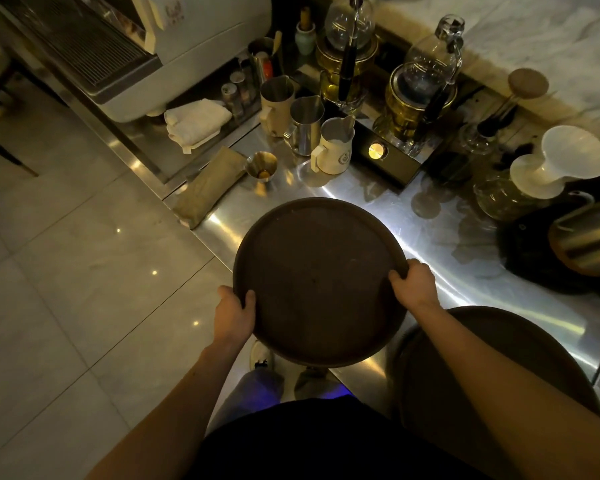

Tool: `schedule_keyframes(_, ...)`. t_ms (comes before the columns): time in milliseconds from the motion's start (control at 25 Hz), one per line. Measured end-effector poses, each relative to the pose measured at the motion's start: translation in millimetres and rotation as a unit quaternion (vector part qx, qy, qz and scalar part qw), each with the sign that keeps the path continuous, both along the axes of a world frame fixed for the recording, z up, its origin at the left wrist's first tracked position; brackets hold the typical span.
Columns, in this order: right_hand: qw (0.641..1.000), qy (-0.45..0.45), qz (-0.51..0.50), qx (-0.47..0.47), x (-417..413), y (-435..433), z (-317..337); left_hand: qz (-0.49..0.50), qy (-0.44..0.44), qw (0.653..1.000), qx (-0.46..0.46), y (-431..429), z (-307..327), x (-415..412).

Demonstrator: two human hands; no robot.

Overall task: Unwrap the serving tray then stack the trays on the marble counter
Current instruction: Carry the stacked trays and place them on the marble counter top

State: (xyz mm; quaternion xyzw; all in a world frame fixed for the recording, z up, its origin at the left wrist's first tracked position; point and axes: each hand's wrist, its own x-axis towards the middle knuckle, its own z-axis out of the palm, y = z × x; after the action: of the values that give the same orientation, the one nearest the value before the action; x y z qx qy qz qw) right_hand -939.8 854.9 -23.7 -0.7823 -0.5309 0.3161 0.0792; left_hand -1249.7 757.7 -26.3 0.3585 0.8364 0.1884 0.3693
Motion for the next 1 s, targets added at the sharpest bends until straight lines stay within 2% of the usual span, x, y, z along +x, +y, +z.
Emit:
schedule_keyframes(200,0.999,0.022,-0.016,0.032,-11,-3,2,0.035,0.030,0.996,0.082,6,8,-13)
schedule_keyframes(560,0.990,0.038,-0.094,0.101,-33,-37,21,0.027,0.011,0.991,0.131,12,19,-45)
schedule_keyframes(720,0.978,0.041,-0.155,0.131,-48,-63,38,-0.010,0.000,0.987,0.162,23,30,-67)
schedule_keyframes(1000,0.935,0.038,-0.278,0.218,-61,-142,60,-0.142,-0.048,0.961,0.234,35,56,-75)
